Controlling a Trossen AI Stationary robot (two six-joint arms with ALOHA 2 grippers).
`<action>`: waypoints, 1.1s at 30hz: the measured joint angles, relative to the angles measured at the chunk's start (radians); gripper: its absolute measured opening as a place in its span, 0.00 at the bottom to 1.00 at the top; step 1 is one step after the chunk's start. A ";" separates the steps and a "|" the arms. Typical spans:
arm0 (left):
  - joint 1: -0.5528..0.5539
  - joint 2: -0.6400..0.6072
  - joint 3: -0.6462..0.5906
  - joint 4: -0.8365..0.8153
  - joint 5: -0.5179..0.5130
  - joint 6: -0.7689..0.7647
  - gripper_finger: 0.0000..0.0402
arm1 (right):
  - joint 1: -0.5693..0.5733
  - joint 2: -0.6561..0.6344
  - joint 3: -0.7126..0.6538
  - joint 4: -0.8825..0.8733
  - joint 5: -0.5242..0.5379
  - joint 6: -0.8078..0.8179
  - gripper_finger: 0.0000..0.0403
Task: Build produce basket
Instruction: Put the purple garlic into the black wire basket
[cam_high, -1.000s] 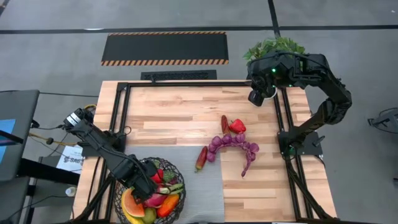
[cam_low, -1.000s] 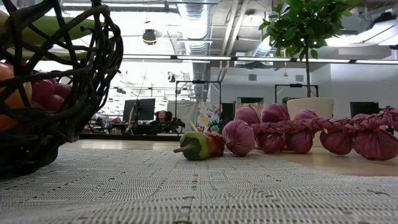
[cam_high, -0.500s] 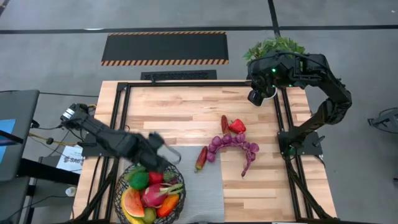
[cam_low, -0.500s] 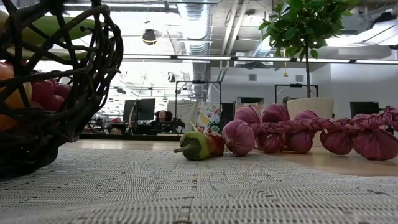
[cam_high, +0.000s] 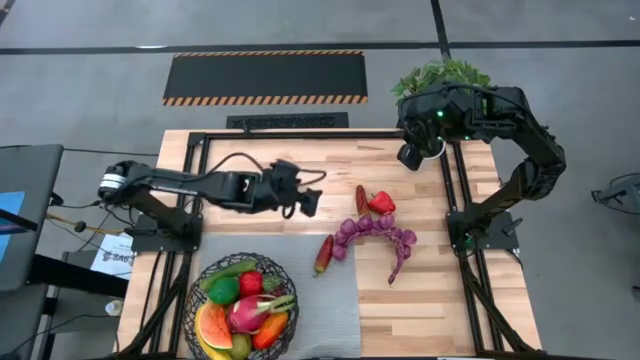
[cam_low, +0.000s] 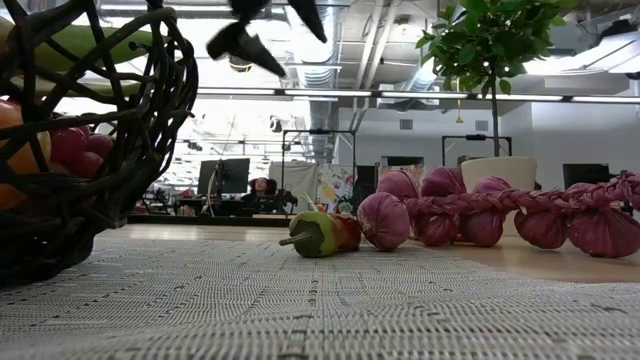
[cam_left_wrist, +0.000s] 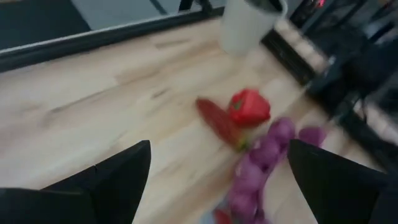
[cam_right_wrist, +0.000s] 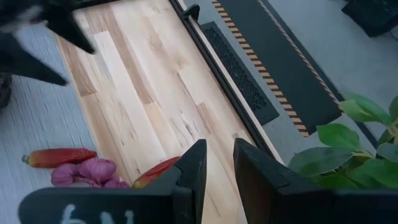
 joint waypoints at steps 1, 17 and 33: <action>0.017 0.000 -0.028 0.059 0.014 0.007 0.90 | 0.000 0.000 0.000 -0.005 0.000 0.000 0.26; 0.063 0.146 -0.174 0.551 0.121 0.214 0.90 | -0.002 0.000 0.000 -0.052 -0.001 0.007 0.26; 0.127 0.663 0.347 0.444 0.405 0.578 0.90 | -0.001 0.000 0.000 -0.058 -0.001 0.015 0.26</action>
